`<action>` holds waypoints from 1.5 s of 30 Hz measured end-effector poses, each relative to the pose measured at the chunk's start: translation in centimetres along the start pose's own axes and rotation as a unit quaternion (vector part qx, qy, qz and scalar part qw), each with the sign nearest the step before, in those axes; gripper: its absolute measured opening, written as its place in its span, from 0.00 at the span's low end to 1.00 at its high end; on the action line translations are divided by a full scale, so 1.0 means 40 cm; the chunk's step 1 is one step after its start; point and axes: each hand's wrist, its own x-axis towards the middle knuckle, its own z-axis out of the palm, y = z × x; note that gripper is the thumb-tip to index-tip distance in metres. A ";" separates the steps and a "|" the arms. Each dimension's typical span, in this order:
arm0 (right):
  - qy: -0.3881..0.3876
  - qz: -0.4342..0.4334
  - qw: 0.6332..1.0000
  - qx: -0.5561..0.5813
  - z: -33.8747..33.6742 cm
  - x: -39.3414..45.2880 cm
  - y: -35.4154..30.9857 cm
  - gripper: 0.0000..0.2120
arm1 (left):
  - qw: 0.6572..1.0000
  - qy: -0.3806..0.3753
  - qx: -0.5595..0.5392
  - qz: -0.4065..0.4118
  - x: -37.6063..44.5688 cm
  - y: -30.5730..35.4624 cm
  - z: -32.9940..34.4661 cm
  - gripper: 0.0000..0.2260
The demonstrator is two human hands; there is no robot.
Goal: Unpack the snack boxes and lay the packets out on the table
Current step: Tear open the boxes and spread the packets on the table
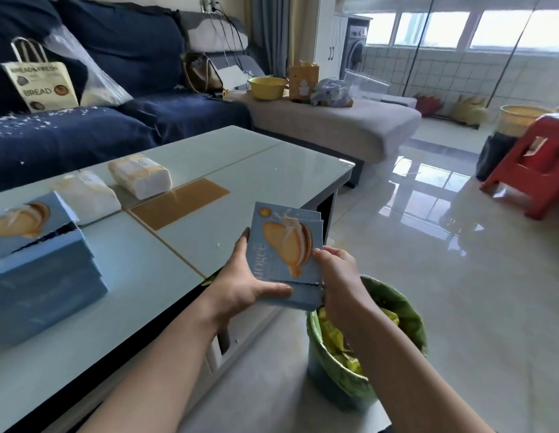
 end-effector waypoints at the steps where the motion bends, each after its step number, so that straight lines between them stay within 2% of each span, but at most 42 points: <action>1: 0.001 -0.012 1.000 -0.006 -0.007 0.002 -0.002 0.06 | 1.000 -0.010 0.010 0.004 0.012 -0.005 0.002 0.52; 5: 0.024 -0.086 0.995 -0.033 -0.032 0.013 -0.011 0.08 | 0.996 -0.008 0.090 0.001 0.058 -0.032 0.005 0.59; 9: 0.007 -0.188 0.979 -0.076 -0.026 0.017 -0.023 0.12 | 0.990 0.015 0.139 0.008 0.080 -0.066 0.028 0.53; 13: -0.033 -0.219 0.972 -0.072 -0.002 0.030 -0.024 0.14 | 0.986 -0.011 0.169 -0.002 0.086 -0.094 0.050 0.52; 16: -0.039 -0.237 0.969 -0.053 -0.002 0.041 -0.028 0.14 | 0.988 -0.024 0.155 -0.001 0.088 -0.100 0.057 0.44; 20: -0.040 -0.197 0.977 -0.075 -0.028 0.060 -0.035 0.08 | 0.993 -0.027 0.116 -0.004 0.097 -0.099 0.065 0.35; 24: -0.015 -0.071 0.983 -0.171 -0.051 0.088 -0.026 0.08 | 0.997 0.037 0.066 0.014 0.094 -0.094 0.081 0.19; 26: 0.000 -0.054 0.972 -0.229 -0.052 0.098 -0.018 0.04 | 0.994 0.068 0.075 0.037 0.089 -0.098 0.089 0.23; 28: 0.000 -0.032 0.965 -0.261 -0.036 0.094 -0.015 0.09 | 0.990 0.087 0.095 0.065 0.080 -0.105 0.100 0.28; 30: -0.014 -0.013 0.959 -0.283 -0.020 0.090 -0.011 0.13 | 0.986 0.093 0.104 0.091 0.064 -0.107 0.114 0.28; 35: -0.025 -0.032 0.970 -0.240 -0.010 0.077 -0.005 0.11 | 0.970 0.136 0.144 0.138 0.020 -0.078 0.124 0.35; 38: -0.026 -0.049 0.975 -0.213 -0.009 0.072 -0.008 0.13 | 0.967 0.148 0.152 0.140 0.018 -0.078 0.121 0.35; 40: -0.031 -0.055 0.977 -0.205 -0.004 0.071 -0.008 0.19 | 0.968 0.152 0.153 0.130 0.019 -0.080 0.118 0.35; 43: -0.032 -0.066 0.977 -0.199 0.001 0.074 -0.007 0.13 | 0.970 0.154 0.138 0.130 0.025 -0.080 0.112 0.33; 45: -0.033 -0.071 0.973 -0.215 0.000 0.076 -0.007 0.14 | 0.971 0.149 0.118 0.145 0.031 -0.087 0.106 0.27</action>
